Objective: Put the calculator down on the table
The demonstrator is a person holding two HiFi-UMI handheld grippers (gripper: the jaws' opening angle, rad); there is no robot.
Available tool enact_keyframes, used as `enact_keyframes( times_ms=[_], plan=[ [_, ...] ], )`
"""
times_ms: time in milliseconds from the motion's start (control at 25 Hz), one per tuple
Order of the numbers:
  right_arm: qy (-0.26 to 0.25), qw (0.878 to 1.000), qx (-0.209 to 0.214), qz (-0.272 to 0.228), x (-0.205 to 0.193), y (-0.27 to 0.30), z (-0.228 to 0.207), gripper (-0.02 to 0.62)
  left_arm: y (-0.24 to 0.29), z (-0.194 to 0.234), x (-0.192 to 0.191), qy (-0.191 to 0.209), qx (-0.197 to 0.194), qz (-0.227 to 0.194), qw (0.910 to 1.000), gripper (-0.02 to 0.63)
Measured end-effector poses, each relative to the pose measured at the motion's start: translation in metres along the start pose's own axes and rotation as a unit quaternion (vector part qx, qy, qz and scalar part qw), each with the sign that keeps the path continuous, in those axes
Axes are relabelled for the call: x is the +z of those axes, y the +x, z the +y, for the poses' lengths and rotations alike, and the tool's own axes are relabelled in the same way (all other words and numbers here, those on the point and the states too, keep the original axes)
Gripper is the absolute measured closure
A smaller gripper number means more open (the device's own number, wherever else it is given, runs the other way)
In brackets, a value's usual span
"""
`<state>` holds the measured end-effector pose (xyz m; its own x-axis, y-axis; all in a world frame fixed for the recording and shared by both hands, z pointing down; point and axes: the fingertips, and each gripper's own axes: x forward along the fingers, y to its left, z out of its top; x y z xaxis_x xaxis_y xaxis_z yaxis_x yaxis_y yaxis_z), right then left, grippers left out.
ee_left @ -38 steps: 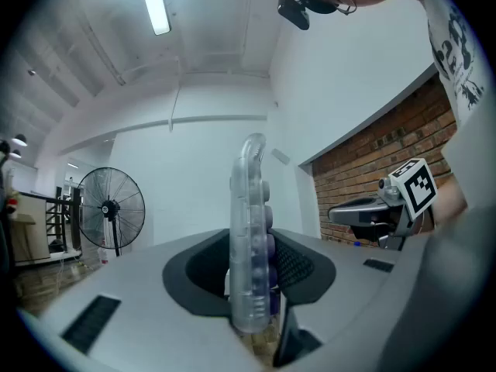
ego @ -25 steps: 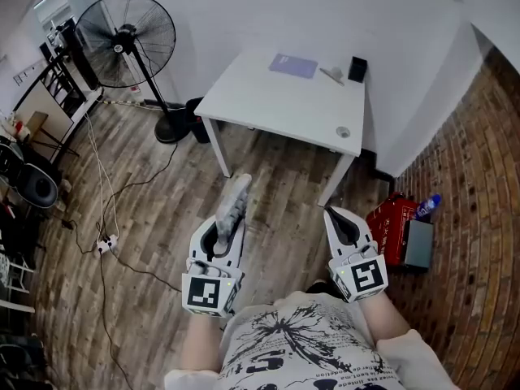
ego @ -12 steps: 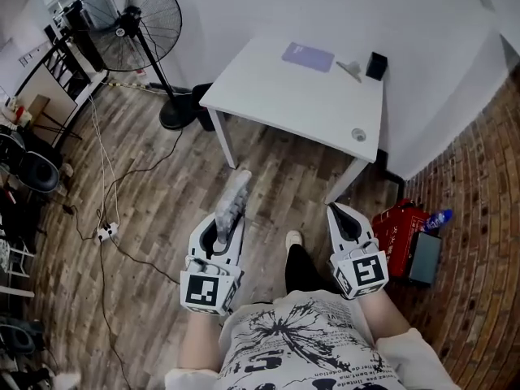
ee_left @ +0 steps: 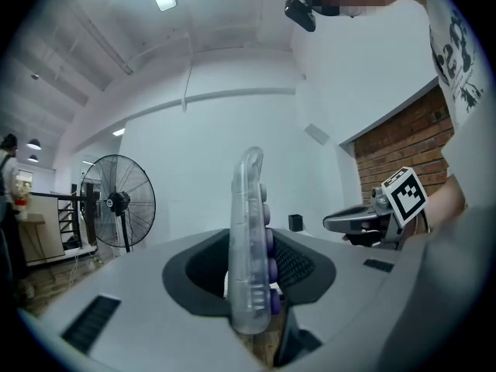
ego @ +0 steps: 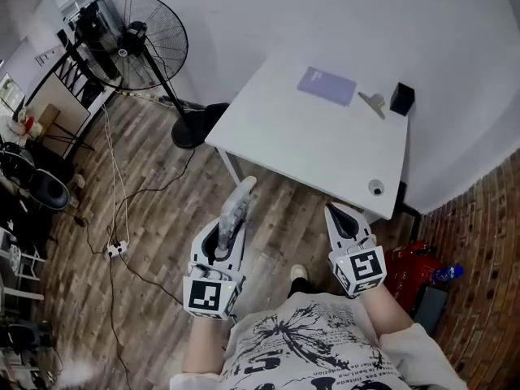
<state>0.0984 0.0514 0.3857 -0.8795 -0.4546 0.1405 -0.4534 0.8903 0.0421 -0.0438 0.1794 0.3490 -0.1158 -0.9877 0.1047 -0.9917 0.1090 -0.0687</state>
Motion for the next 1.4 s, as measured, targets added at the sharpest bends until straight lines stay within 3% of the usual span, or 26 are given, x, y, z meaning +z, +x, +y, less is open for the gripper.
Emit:
enact_keyframes(
  times_ms=[320, 640, 1000, 1240, 1400],
  plan=[
    [-0.015, 1.000, 0.018, 0.000, 0.008, 0.094, -0.081, 0.581, 0.122, 0.019, 0.009, 0.006, 0.001, 0.004, 1.0000, 0.463],
    [0.022, 1.000, -0.015, -0.005, 0.010, 0.145, -0.133, 0.581, 0.211, 0.025, 0.009, -0.055, -0.047, -0.014, 0.9972, 0.468],
    [0.022, 0.994, -0.109, 0.015, 0.008, 0.212, -0.205, 0.580, 0.338, 0.074, 0.006, -0.054, -0.127, 0.004, 0.9904, 0.466],
    [0.039, 0.983, -0.176, 0.030, 0.003, 0.259, -0.245, 0.580, 0.426, 0.096, -0.001, -0.046, -0.197, 0.022, 0.9790, 0.466],
    [0.054, 0.975, -0.212, 0.045, -0.010, 0.285, -0.259, 0.581, 0.471, 0.106, -0.024, -0.051, -0.236, 0.051, 0.9690, 0.466]
  ],
)
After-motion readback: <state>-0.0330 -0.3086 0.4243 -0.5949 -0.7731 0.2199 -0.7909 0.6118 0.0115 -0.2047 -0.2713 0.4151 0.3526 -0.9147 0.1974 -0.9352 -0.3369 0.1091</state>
